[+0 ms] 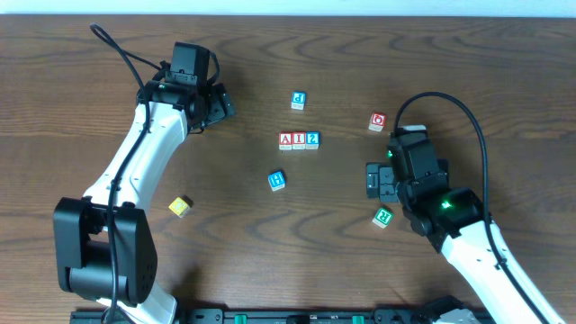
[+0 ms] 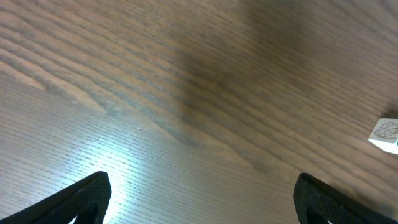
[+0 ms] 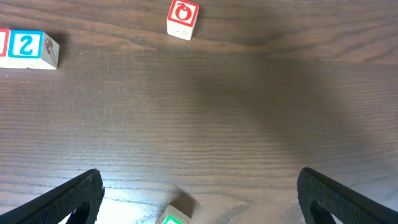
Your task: Spell out Ai2
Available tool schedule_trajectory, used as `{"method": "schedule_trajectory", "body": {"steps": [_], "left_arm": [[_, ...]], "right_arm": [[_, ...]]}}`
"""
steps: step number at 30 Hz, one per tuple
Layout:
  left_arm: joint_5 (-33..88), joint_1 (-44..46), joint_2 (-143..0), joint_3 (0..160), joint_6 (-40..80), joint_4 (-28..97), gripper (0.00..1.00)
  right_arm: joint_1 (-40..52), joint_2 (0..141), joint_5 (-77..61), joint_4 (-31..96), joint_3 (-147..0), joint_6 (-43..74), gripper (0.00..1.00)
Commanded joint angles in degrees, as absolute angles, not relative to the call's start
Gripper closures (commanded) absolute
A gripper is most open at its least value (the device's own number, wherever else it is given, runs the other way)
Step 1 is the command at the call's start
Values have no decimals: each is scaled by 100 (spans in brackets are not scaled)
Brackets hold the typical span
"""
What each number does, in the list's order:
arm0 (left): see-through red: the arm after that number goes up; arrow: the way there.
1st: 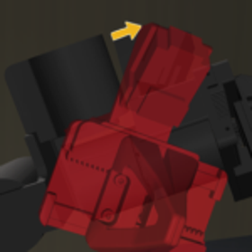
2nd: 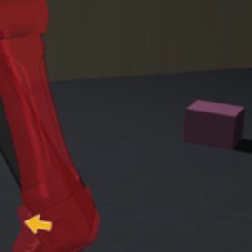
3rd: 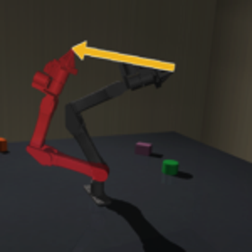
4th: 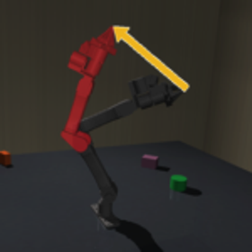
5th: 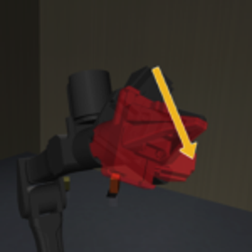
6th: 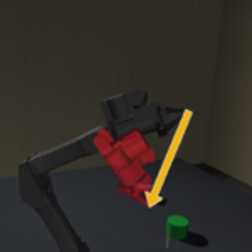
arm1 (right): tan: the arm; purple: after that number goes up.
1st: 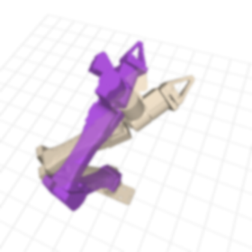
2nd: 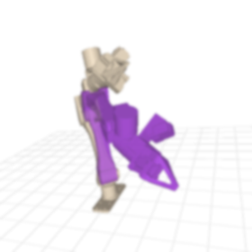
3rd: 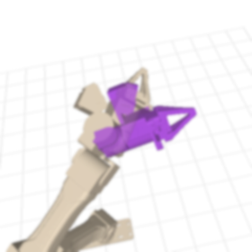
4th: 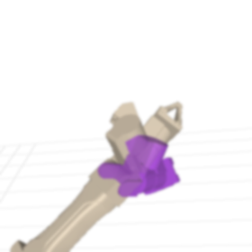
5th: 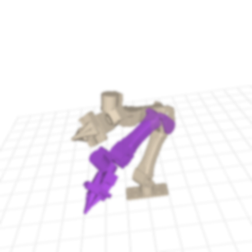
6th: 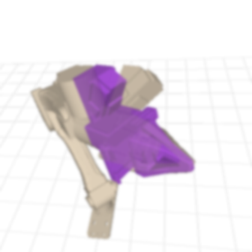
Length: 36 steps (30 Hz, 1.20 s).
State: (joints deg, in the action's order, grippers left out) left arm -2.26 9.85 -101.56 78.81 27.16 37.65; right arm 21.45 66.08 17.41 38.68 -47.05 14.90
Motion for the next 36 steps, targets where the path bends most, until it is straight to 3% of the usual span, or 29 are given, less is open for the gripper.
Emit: {"method": "schedule_trajectory", "body": {"steps": [1,7,12,21,28,36], "left_arm": [[-408,965,-10071,7891,2698,3820,5],[-617,856,-9843,8009,2366,3422,5],[-626,753,-8615,8117,532,3529,5],[-941,576,-5889,8012,123,5695,5],[-635,349,-4136,6598,99,5714,5],[-392,316,-1975,4073,104,4536,5]], "right_arm": [[2097,6602,1774,3861,-4681,1581,1],[2097,6602,1772,3861,-4681,1579,1],[2097,6602,1774,3861,-4681,1579,1],[2097,6602,1774,3861,-4681,1579,1],[2097,6602,1774,3859,-4681,1579,1],[2097,6602,1774,3861,-4681,1581,1]]}}
